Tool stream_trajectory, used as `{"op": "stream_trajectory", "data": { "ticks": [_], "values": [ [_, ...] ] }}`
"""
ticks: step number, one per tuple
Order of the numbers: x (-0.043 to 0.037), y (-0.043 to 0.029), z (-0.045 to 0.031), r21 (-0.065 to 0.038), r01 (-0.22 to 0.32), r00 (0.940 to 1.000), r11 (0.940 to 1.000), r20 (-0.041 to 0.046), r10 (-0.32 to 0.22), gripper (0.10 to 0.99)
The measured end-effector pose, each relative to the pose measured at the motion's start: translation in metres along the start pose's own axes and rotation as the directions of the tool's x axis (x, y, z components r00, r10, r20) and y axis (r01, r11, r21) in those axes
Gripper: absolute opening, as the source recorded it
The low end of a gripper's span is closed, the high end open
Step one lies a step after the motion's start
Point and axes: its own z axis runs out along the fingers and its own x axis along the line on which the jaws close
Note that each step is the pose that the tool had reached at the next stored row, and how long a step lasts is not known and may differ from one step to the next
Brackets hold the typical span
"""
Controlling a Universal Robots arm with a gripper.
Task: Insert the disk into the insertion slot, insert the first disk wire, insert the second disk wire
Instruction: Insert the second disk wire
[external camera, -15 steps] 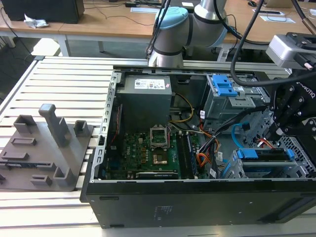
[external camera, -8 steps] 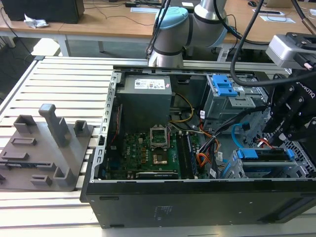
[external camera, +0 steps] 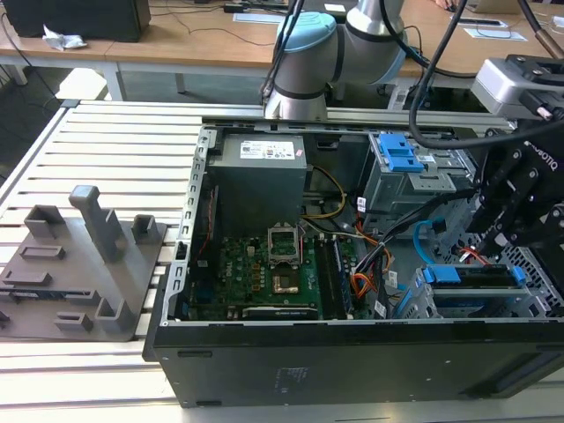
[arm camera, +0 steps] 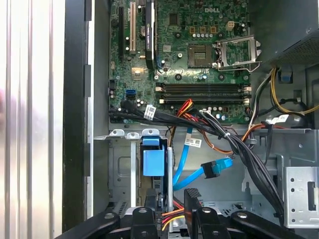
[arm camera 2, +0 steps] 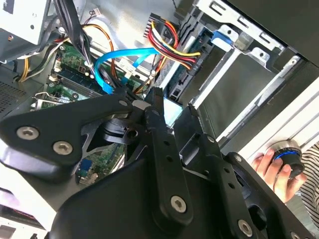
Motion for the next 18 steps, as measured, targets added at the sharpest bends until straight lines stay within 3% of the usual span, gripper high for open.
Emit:
{"op": "stream_trajectory", "data": {
  "ticks": [4,7,10,12,15,18],
  "values": [
    [-0.0031,0.0,-0.0001,0.0,0.003,1.0,1.0,-0.0002,-0.003,0.361],
    [-0.0031,0.0,0.0,0.001,0.058,0.9983,0.9983,-0.0034,-0.058,0.361],
    [-0.0031,0.0,0.0,0.002,0.165,0.9862,0.9862,-0.0101,-0.165,0.361],
    [-0.0031,0.0,0.0,0.003,0.199,0.9799,0.9799,-0.0122,-0.199,0.361],
    [-0.0031,0.0,-0.0001,0.003,0.271,0.9625,0.9627,-0.0168,-0.271,0.361],
    [-0.0031,0.0,-0.0001,0.003,0.28,0.96,0.9601,-0.0174,-0.28,0.361]
  ]
}}
